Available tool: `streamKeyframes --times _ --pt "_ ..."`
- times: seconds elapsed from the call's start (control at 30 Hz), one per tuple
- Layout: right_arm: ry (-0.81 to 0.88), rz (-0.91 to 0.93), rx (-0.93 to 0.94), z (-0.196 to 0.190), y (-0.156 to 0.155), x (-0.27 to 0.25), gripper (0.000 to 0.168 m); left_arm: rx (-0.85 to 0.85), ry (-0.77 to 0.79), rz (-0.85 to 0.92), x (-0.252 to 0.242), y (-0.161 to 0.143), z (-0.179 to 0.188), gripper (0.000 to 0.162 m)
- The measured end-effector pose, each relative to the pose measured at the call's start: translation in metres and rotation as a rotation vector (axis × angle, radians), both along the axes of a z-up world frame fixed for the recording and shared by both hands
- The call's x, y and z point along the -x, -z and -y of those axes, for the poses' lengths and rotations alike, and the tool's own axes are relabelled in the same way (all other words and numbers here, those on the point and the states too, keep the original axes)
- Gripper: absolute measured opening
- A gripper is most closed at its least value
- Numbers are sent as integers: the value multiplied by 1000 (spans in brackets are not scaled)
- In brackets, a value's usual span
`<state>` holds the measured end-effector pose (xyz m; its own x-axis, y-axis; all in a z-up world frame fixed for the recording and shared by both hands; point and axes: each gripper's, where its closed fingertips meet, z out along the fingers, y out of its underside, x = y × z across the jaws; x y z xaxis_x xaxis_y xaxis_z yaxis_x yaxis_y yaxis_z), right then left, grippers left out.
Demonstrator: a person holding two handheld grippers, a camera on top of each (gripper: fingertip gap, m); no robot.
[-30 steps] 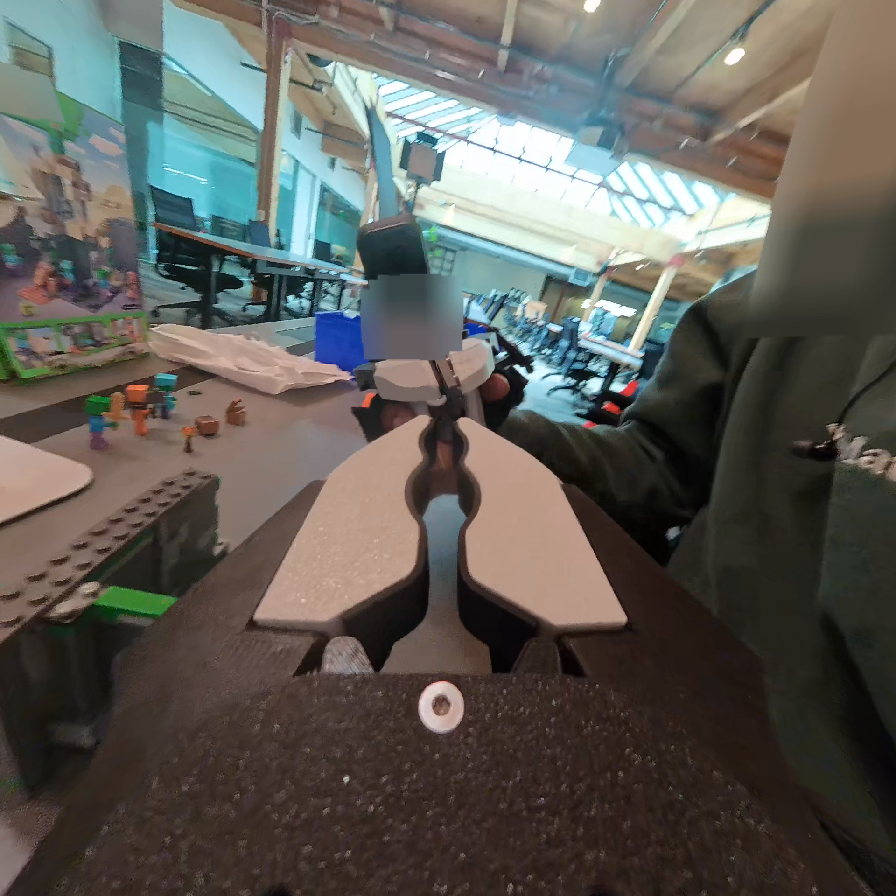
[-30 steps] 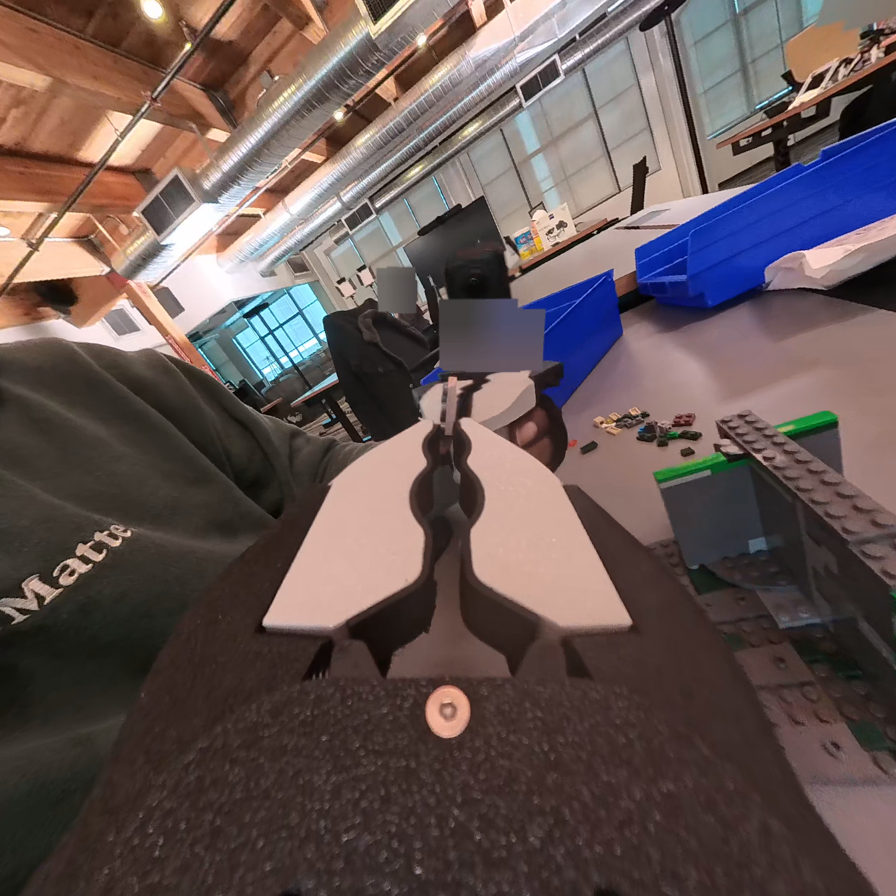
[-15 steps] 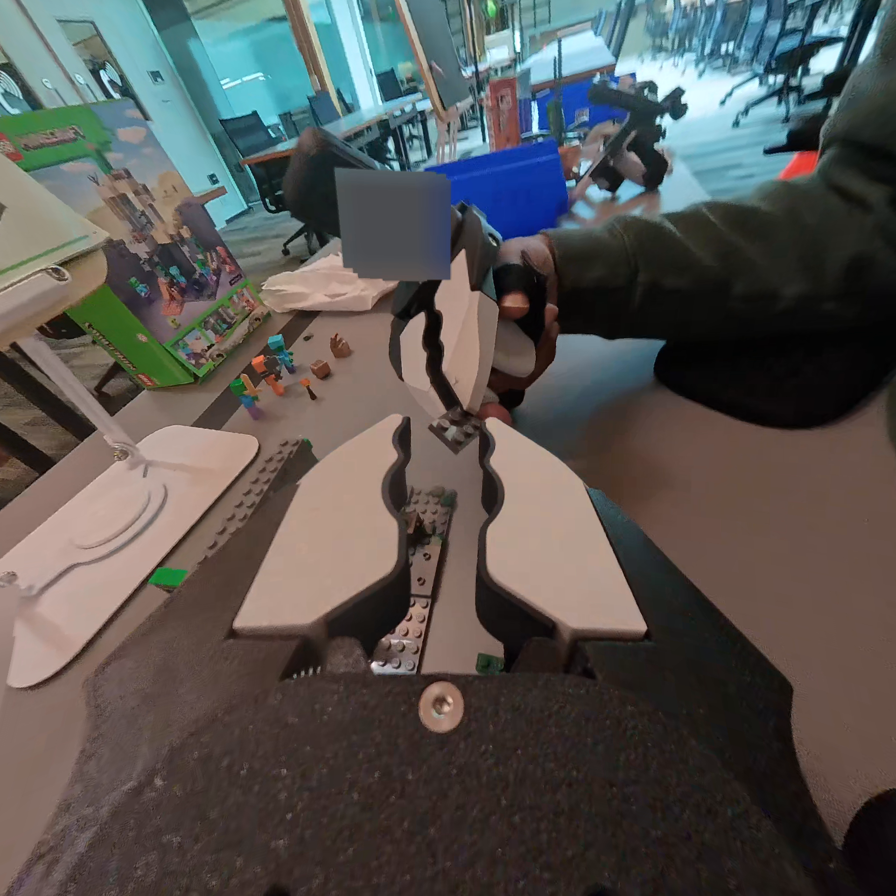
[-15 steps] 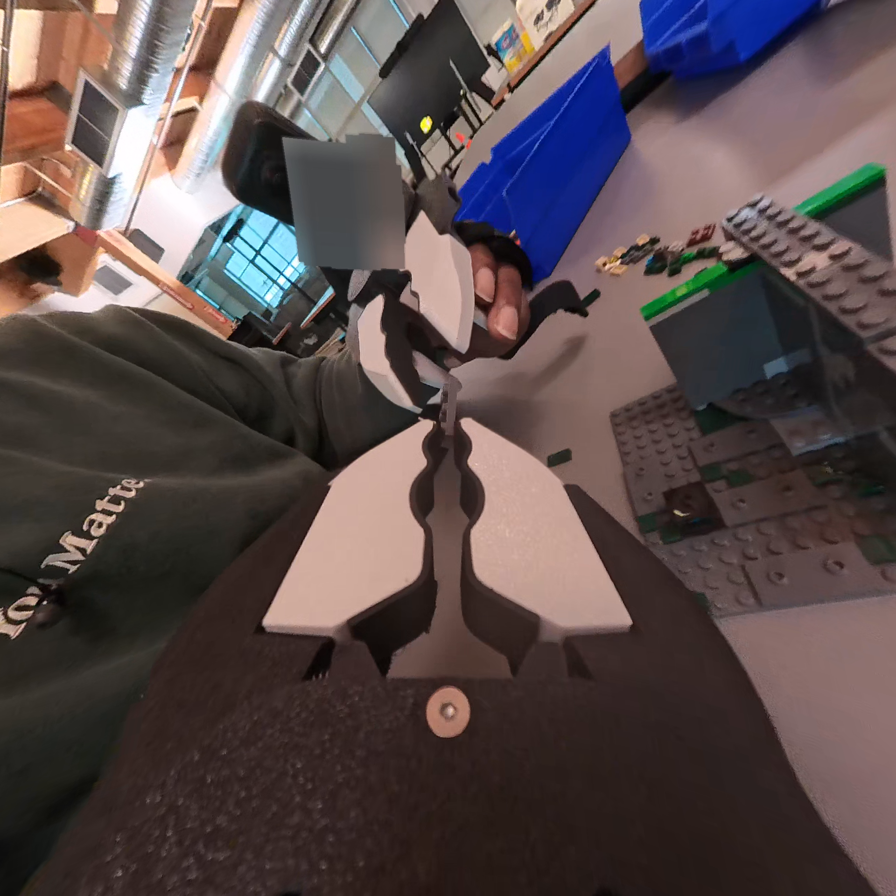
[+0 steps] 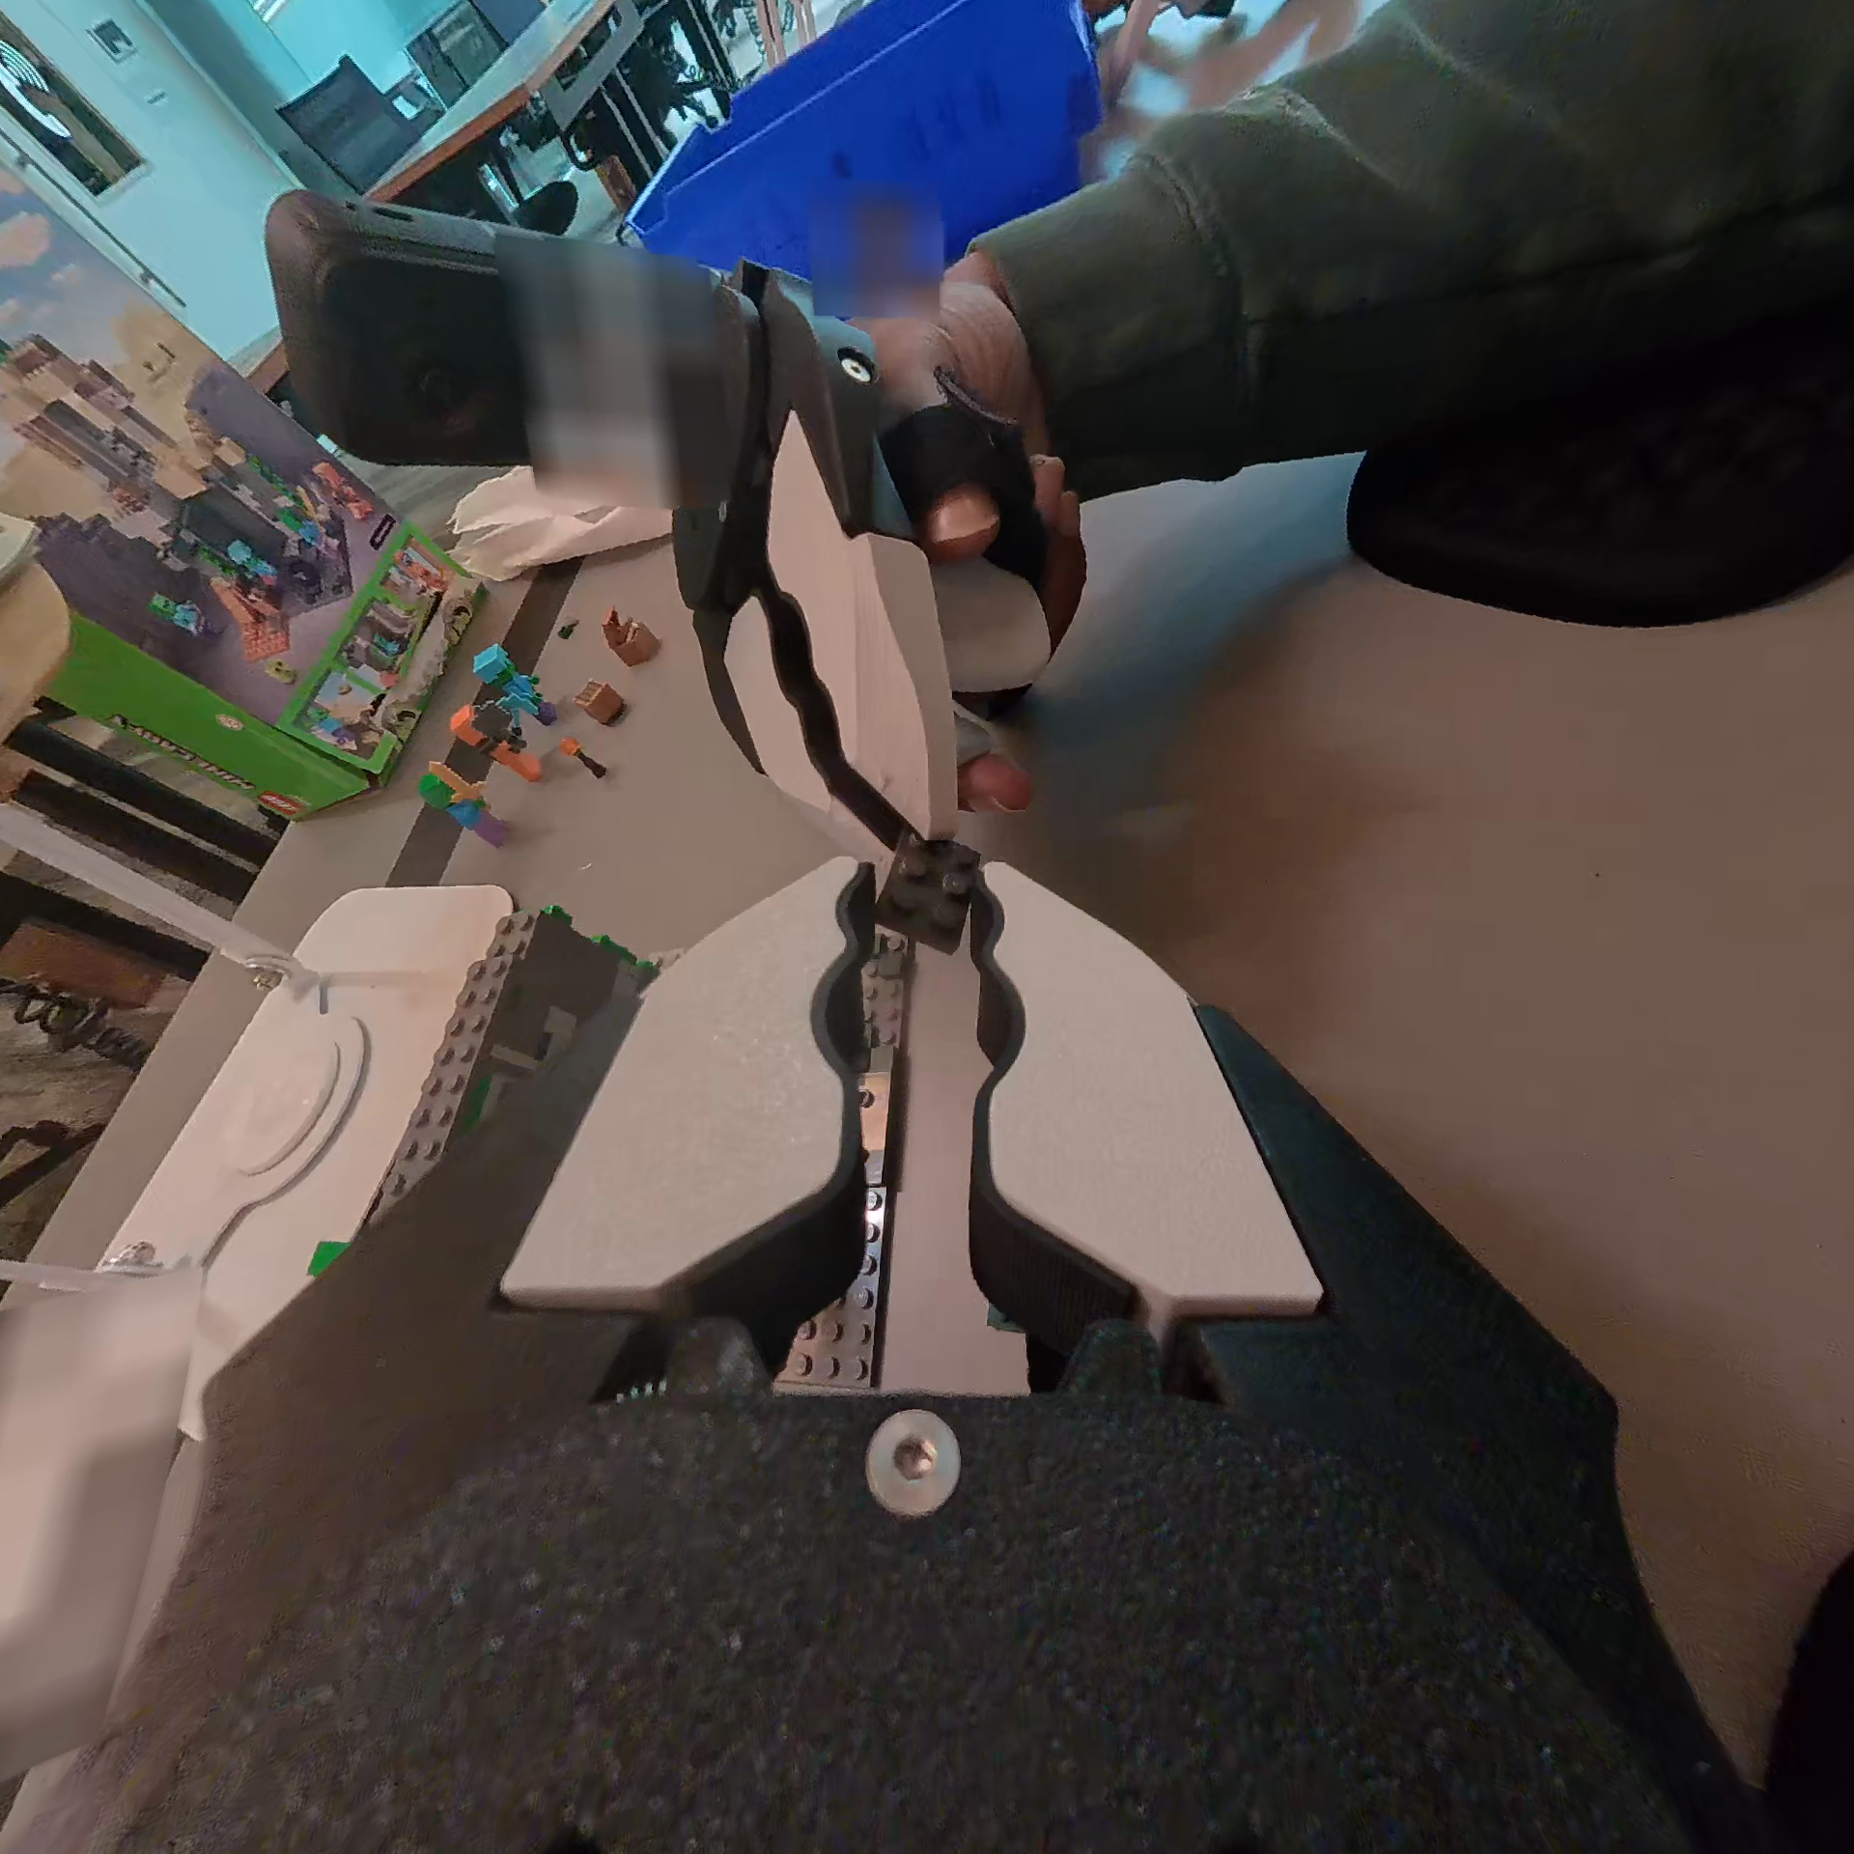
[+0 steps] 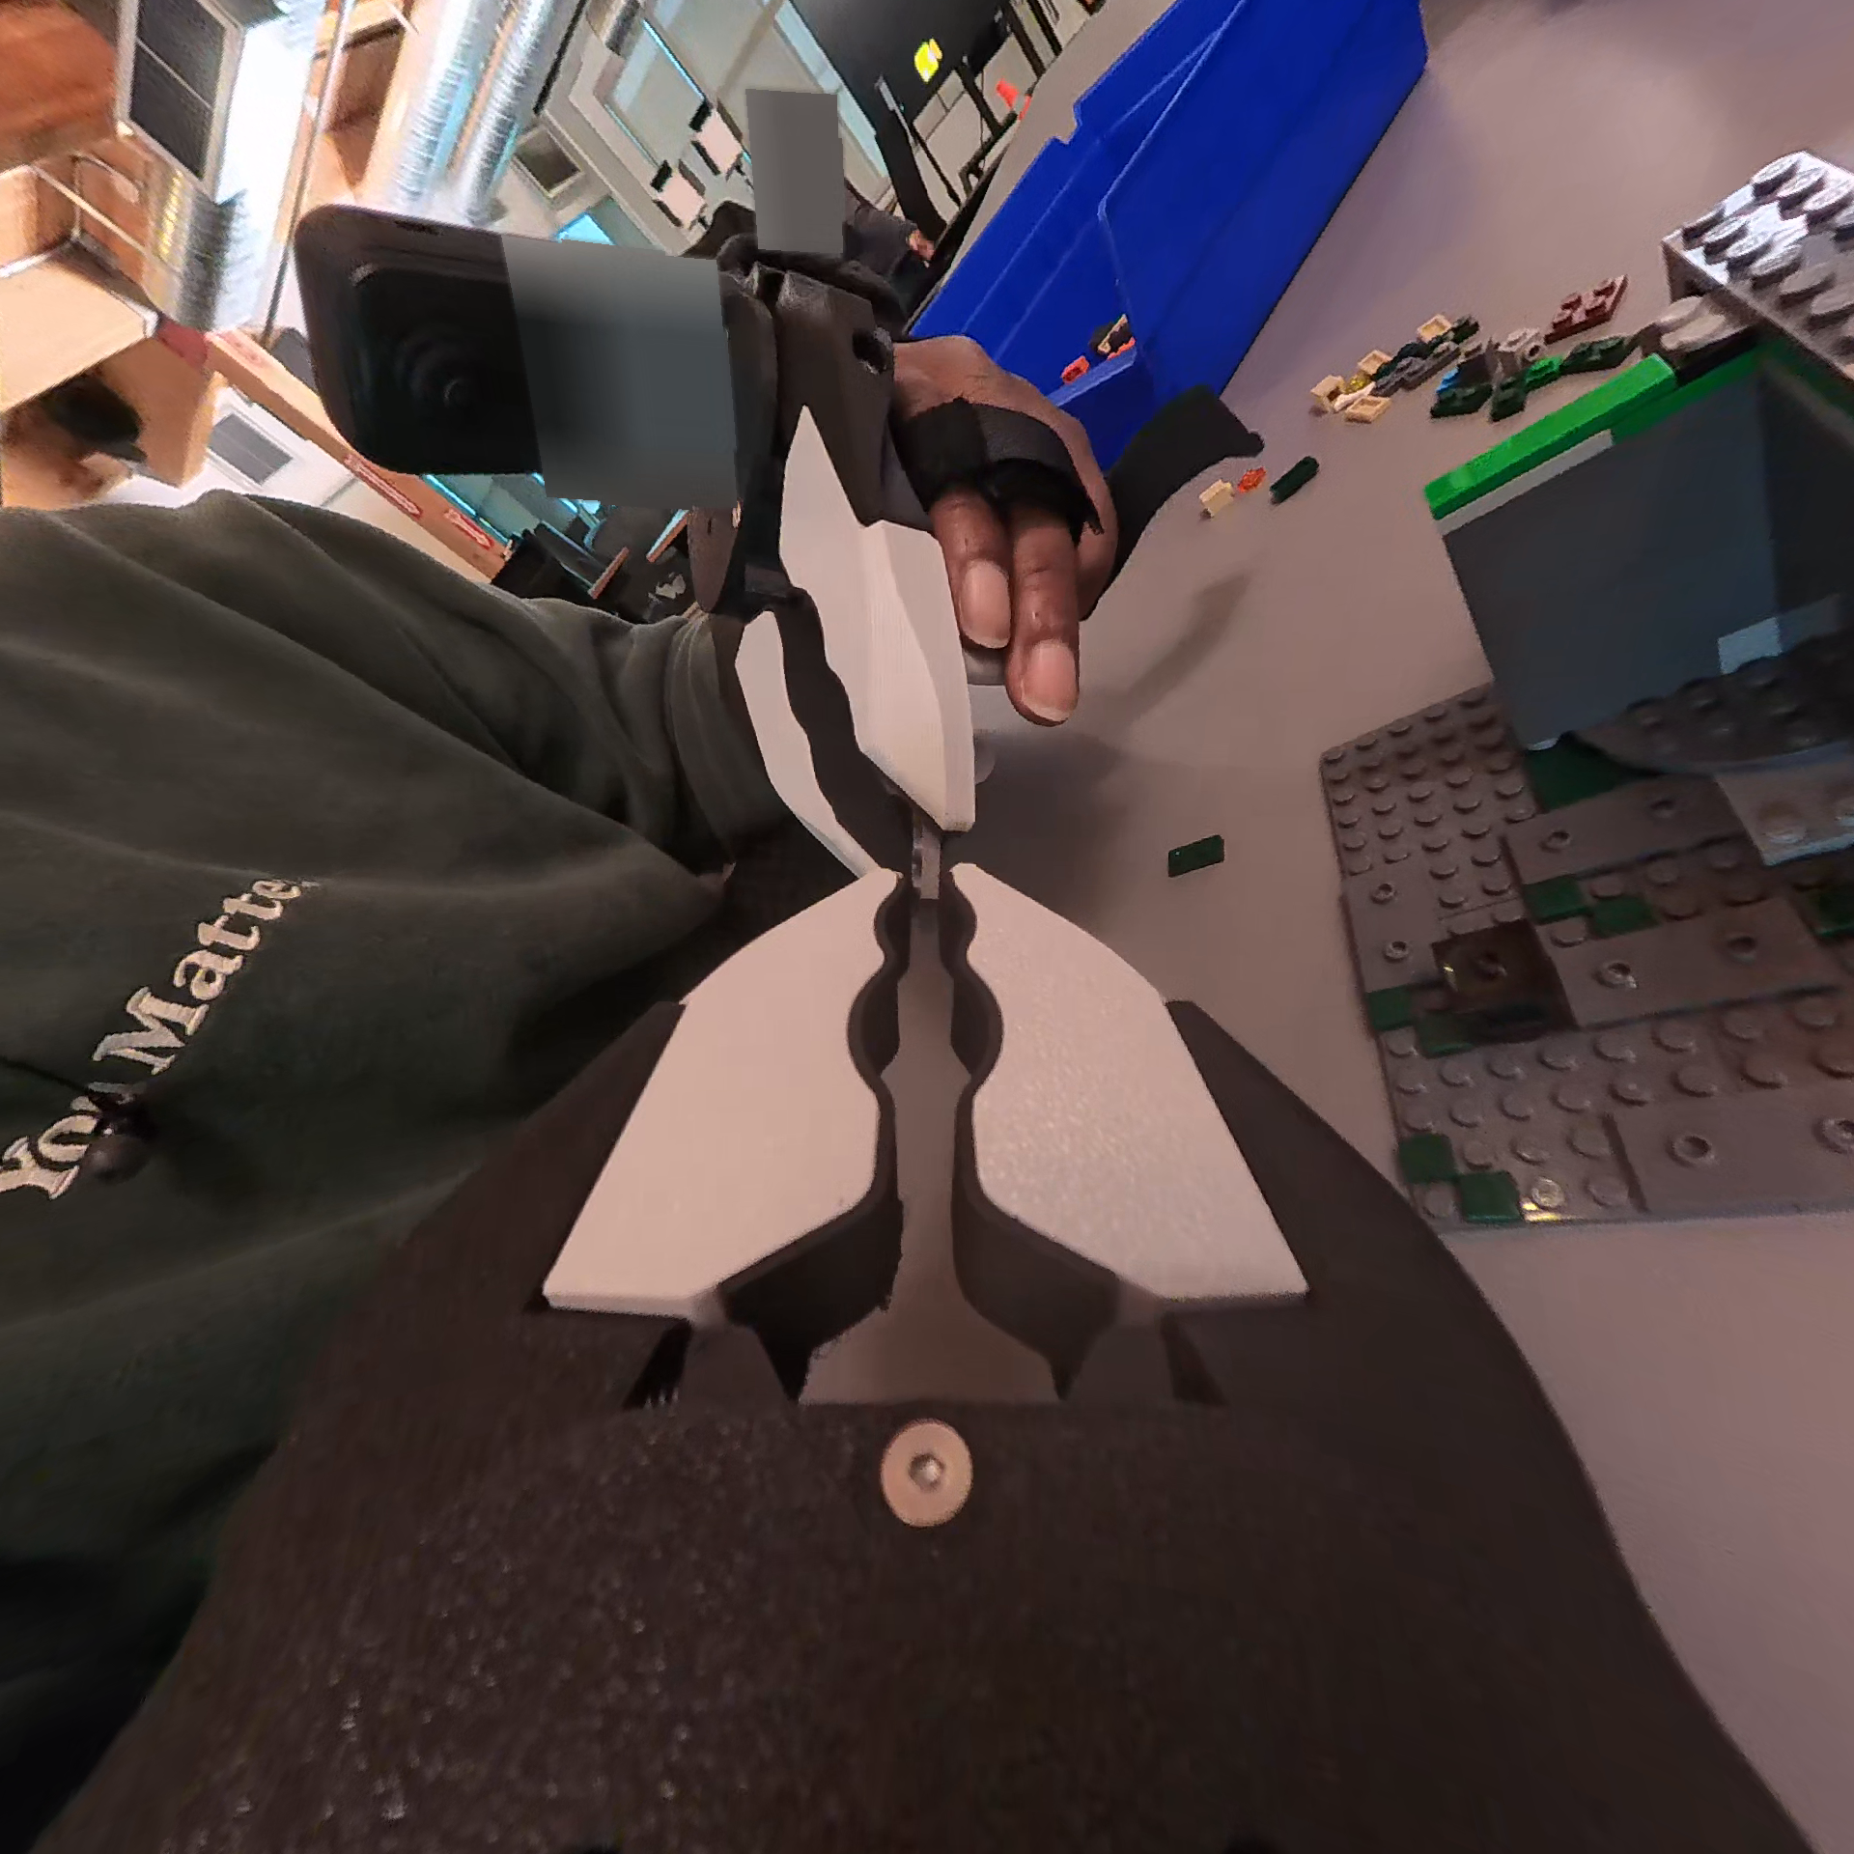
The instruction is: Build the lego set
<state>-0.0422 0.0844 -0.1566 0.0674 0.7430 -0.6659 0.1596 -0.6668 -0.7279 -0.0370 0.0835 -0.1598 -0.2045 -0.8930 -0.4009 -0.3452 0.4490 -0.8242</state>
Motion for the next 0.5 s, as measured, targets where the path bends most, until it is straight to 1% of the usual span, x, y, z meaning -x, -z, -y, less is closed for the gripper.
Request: streamKeyframes --times 0.13,0.27,0.37,0.5 --pt "32 -16 -25 -5 -2 -2 5 74 -17 40 -1 -2 -4 17" --pt "77 3 -75 -12 -2 -6 12 160 -55 52 -3 0 -11 17" --pt "144 88 -139 -23 6 -13 17 250 -112 -6 -3 12 -20 17" --pt "198 254 -277 -32 23 -21 25 376 -175 -218 4 52 -24 17"
